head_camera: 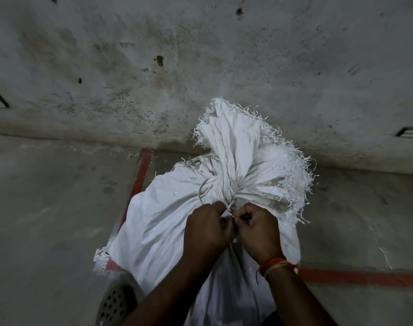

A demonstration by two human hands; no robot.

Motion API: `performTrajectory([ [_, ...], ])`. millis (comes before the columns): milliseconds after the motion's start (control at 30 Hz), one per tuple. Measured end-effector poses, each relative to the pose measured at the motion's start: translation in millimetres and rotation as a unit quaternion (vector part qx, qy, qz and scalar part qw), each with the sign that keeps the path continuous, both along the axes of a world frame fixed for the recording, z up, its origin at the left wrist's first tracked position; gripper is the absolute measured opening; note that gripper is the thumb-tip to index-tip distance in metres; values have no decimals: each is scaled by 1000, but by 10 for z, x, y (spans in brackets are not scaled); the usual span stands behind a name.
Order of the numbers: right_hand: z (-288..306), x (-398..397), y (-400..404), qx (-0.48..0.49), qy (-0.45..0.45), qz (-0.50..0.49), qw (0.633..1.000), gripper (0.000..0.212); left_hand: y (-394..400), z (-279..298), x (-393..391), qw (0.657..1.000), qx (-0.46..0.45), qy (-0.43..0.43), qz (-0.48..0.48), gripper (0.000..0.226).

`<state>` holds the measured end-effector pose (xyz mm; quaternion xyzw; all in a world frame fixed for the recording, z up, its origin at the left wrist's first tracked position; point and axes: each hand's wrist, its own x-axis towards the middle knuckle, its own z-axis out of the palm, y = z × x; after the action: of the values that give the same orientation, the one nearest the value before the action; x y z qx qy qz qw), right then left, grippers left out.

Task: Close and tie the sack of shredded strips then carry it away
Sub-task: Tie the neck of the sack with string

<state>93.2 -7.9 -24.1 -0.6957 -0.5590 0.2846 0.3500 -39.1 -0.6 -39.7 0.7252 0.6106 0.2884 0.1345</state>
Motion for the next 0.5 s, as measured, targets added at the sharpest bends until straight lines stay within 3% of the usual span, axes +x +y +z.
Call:
performTrajectory([
  [167, 94, 64, -9, 6, -59, 18, 998, 17, -8, -21, -29, 999, 23, 19, 18, 20],
  [500, 219, 403, -90, -89, -225, 65, 968, 23, 76, -106, -55, 999, 21, -30, 24, 22],
])
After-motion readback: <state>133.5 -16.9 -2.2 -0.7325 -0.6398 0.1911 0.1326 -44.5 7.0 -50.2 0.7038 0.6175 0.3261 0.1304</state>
